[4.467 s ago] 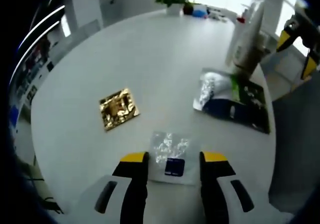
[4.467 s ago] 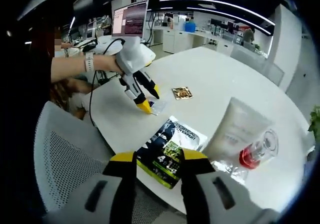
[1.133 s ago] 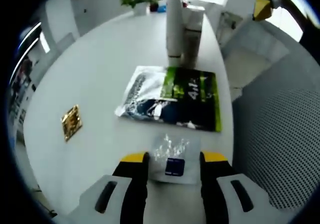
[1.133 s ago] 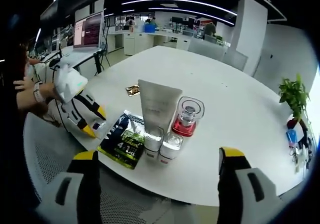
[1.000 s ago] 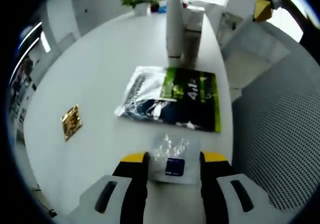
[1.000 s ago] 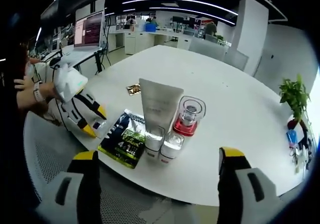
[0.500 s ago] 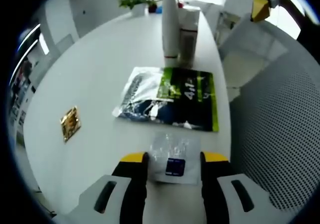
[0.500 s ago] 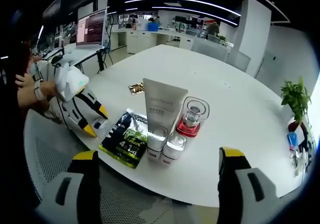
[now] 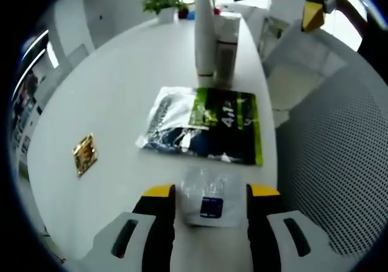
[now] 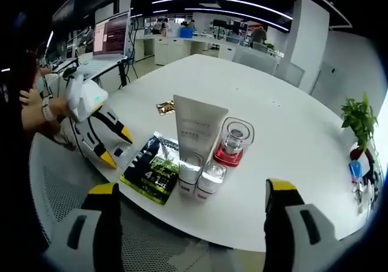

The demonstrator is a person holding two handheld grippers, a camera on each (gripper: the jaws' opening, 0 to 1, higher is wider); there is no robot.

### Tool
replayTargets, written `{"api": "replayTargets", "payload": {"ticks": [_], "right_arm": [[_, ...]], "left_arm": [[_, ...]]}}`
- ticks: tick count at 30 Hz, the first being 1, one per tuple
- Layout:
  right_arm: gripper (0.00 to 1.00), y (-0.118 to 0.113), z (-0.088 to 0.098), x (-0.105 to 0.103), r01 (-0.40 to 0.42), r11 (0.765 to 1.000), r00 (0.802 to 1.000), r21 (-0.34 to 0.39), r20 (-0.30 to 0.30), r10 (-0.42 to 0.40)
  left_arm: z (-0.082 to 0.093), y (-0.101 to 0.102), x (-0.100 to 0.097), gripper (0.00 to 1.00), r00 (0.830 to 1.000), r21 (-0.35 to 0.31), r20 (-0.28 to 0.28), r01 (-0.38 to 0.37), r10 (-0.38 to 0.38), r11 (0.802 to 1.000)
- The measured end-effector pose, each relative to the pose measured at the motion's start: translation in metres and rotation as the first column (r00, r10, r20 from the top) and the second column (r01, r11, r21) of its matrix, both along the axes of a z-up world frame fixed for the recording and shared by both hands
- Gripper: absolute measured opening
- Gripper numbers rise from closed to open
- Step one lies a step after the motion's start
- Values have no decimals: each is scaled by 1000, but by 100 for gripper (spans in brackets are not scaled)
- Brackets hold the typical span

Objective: Arrange the skincare products in the storage area until every visible bottle or jar stands upright without overlapping.

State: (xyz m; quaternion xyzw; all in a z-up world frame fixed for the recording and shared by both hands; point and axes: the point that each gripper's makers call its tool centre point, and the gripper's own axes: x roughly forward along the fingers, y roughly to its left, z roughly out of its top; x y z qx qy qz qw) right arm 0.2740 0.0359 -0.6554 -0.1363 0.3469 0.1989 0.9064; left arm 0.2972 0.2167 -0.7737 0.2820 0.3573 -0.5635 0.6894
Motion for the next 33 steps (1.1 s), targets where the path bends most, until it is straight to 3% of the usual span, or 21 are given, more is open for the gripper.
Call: {"api": "replayTargets", "payload": {"ticks": [13,17,26,29,33], "right_arm": [[100,-1,-3,1,2,1000,1000,5,-9,-2],[100,-2,-3,1,6,1000,1000,5,-12,-6],[100,-2,-2,1,8,1000,1000,9,-9,-8],[100,-5,-5,1,8,1000,1000,-21,-19,-9],[100,-2,-3,2,15,1000,1000,19,-15,-14]], "left_arm": [[24,8,40,54,996,-22,85,-33,35,999],[29,12,52,54,995,-41,81,-55,59,998],[29,19,77,55,988,-50,101,-110,114,993],[28,23,85,54,987,-43,103,-121,124,992],[27,27,98,54,985,-40,104,-134,137,990]]}}
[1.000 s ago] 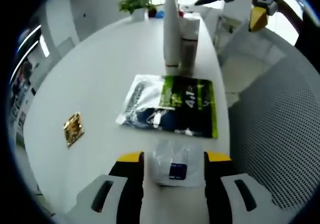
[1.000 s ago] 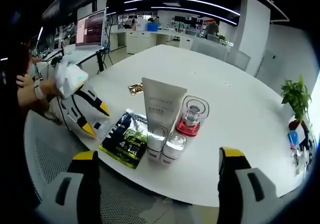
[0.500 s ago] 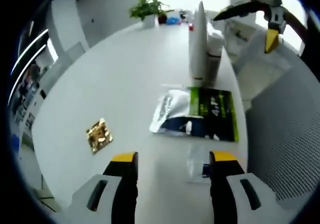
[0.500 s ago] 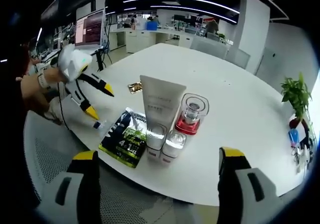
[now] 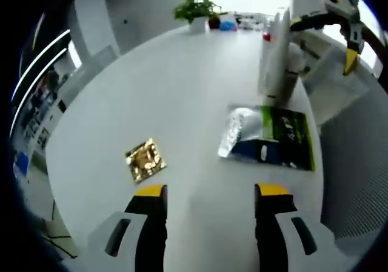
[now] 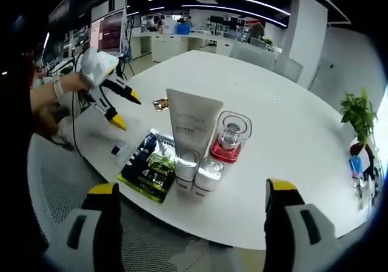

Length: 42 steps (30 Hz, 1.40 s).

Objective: Arrange the skincare products in the storage area until every visible bottle or jar stands upright without overlapping.

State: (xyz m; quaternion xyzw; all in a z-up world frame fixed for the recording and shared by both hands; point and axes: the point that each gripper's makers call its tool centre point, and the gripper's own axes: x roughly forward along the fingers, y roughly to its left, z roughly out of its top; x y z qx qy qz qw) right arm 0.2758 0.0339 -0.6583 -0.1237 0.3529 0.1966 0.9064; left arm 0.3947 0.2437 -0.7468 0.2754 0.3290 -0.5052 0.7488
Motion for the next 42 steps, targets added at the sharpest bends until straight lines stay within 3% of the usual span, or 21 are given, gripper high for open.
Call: {"api": "replayTargets", "payload": {"ticks": [8,11,20,32,42], "right_arm": [[100,0,-1,2,4,1000,1000,11,-5,-4],[100,2,-2,2,8,999,1000,35,-14,-7],[100,0,-5,5,14,999,1000,34,-17,-14],[100,1,-1,12,28,997,1000,74,-4,-27],[100,-2,-1,15,38,996,999,77,-1,-38]], "left_arm": [[-7,7,24,57,998,4,-7,-55,55,999],[-8,11,36,62,994,2,0,-112,112,994],[-16,12,59,60,987,-22,-19,-160,160,987],[-28,5,67,57,984,-9,-58,-170,169,985],[-29,6,78,54,980,-11,-55,-192,191,981]]}}
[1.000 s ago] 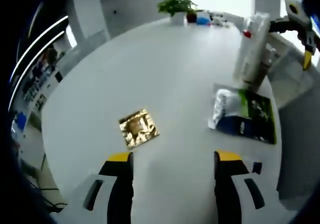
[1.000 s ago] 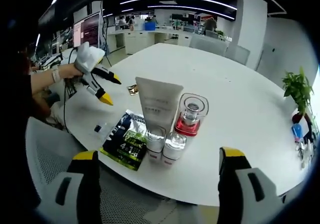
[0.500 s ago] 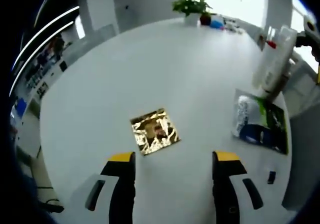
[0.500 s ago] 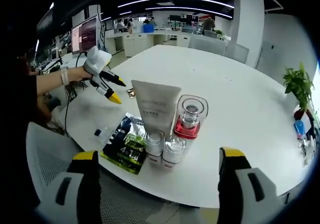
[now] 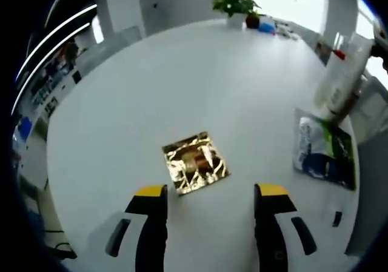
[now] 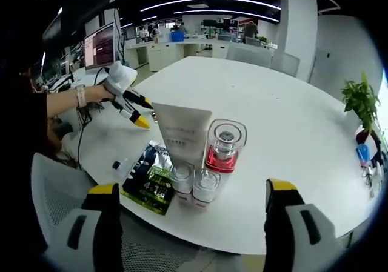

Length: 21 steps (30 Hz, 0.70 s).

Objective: Arrange the skincare products in the storage area until every visible bottle or jar stands upright without overlapping.

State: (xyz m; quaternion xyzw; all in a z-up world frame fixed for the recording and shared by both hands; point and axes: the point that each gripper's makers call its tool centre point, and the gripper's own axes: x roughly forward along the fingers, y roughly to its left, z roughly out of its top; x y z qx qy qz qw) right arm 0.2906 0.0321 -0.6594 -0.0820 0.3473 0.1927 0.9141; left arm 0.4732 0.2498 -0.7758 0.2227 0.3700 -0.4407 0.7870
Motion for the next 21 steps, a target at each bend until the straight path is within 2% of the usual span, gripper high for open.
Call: {"api": "replayTargets", "payload": {"ticks": [8,21], "right_arm": [[100,-5,-1,-2,10,1000,1000,-11,-6,-10],[100,-7,-3,-4,17,1000,1000,-14,-9,-18]], "left_arm": [[-5,-4,-4,51,999,-7,-40,6,-6,1000],[-4,-3,-2,51,999,-6,-47,-18,17,1000]]}}
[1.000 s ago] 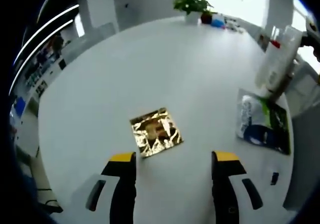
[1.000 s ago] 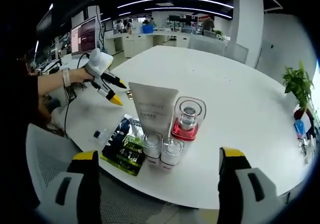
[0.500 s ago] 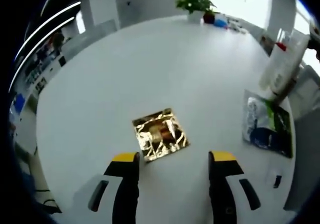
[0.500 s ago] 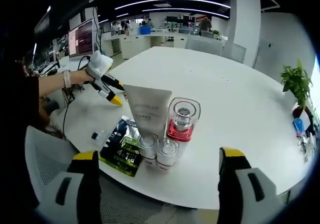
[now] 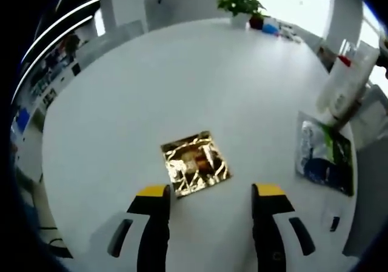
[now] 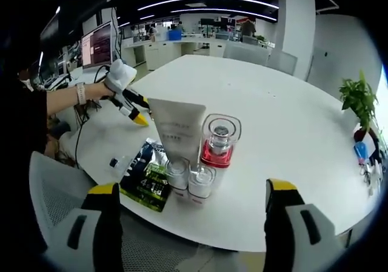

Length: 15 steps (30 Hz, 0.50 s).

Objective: Arrange the skincare products in the storage area until every visible bottle or jar stands upright without overlapping.

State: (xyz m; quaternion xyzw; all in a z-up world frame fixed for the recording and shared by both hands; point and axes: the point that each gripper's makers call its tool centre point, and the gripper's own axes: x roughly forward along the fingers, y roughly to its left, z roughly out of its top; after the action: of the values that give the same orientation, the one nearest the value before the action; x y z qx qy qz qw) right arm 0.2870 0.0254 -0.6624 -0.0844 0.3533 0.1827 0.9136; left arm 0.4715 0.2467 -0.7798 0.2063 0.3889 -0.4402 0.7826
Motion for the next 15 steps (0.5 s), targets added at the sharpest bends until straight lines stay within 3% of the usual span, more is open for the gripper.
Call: {"api": "replayTargets", "payload": {"ticks": [15], "right_arm": [[100,-1,-2,-3,5,1000,1000,0,-5,-5]], "left_arm": [[1,-13,-16,38,997,-3,-41,68,-68,998]]}}
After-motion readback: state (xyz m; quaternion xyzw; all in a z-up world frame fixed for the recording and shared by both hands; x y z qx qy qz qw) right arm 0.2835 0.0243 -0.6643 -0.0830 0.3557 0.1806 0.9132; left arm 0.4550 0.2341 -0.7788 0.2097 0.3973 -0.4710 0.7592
